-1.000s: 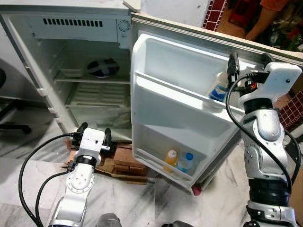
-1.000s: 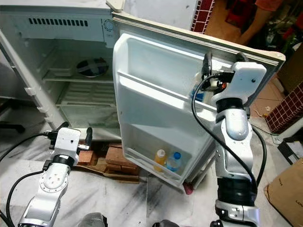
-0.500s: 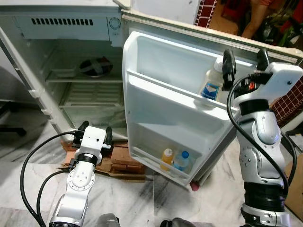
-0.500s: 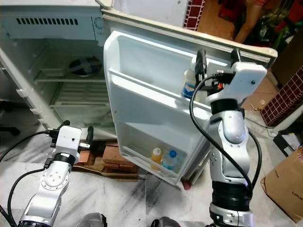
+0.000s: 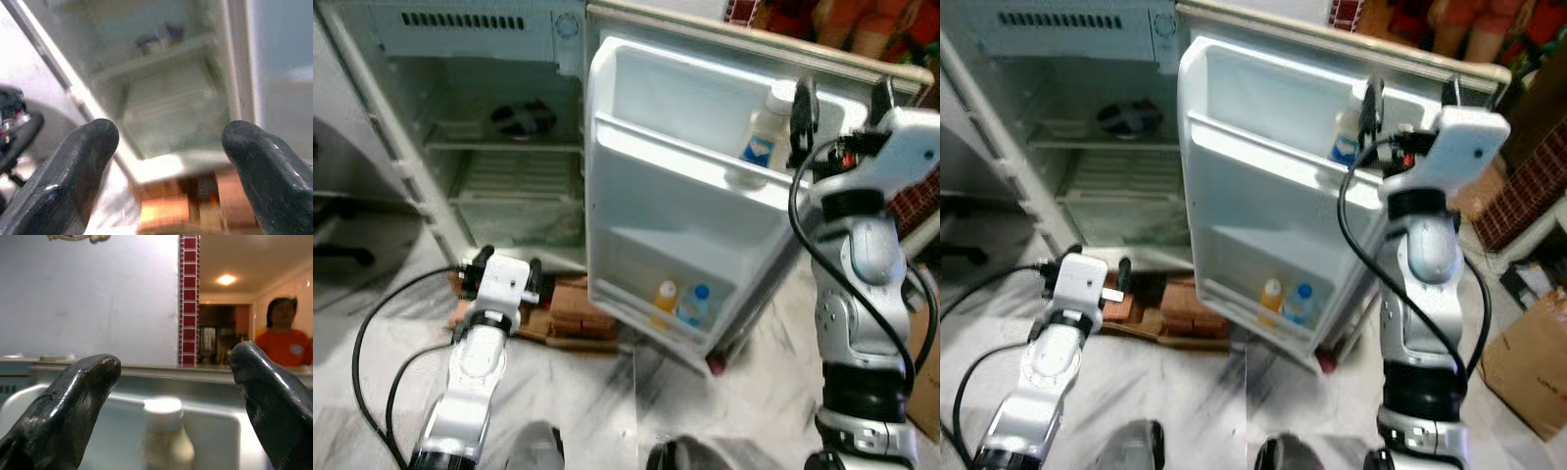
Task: Restocking fridge
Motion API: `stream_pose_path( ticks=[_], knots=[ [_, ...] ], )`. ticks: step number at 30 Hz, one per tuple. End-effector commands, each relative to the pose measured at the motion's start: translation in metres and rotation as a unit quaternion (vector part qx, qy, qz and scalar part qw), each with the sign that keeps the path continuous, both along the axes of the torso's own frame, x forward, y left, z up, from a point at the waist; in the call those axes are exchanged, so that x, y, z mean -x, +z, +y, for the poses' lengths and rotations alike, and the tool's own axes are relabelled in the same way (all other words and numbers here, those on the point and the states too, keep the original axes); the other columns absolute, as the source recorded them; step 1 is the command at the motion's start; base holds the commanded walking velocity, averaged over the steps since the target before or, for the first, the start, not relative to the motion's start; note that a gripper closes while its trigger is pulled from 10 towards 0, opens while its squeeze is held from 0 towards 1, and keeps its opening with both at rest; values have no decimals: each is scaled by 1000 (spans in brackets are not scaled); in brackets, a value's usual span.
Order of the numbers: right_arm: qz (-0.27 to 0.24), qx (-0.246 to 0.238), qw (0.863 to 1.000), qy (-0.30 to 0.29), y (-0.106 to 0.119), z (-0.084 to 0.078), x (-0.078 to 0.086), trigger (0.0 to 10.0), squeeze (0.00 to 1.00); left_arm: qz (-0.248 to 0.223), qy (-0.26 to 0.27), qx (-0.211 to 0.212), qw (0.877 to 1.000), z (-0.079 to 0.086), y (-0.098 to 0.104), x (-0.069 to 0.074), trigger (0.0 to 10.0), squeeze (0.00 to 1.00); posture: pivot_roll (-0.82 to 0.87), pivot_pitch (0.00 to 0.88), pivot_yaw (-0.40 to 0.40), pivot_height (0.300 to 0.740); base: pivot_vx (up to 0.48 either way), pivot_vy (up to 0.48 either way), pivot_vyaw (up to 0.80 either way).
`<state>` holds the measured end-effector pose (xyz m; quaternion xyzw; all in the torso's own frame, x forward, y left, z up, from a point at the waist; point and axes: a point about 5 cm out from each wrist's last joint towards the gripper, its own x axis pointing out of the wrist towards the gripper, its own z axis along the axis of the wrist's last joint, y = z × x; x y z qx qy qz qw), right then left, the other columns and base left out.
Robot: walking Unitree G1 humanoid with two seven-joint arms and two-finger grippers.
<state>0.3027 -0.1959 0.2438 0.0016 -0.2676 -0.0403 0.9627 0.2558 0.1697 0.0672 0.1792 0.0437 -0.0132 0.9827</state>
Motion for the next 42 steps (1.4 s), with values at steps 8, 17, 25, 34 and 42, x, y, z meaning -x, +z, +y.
stream_pose_path(
  ticks=[8,17,25,34,42],
  knots=[
    [118,-19,987,-111,-63,-35,7,10000,0,-10,-1,-5,1000,-1,4,-4,10000,0,112,22,-45,740,-97,0,0],
    [208,-24,974,-90,-117,-18,18,10000,0,-19,14,-8,1000,5,2,-1,10000,0,111,15,-55,740,0,0,0],
    [221,-28,973,-55,-128,-2,14,10000,0,-31,14,-2,999,4,8,-8,10000,0,112,19,-60,740,0,-60,768],
    [229,-37,972,-47,-134,-2,13,10000,0,-38,28,-3,999,3,7,-5,10000,0,111,19,-63,740,0,-107,206],
    [238,-34,970,-42,-142,0,18,10000,0,-36,32,2,999,2,3,-1,10000,0,109,5,-63,740,0,0,0]
  ],
)
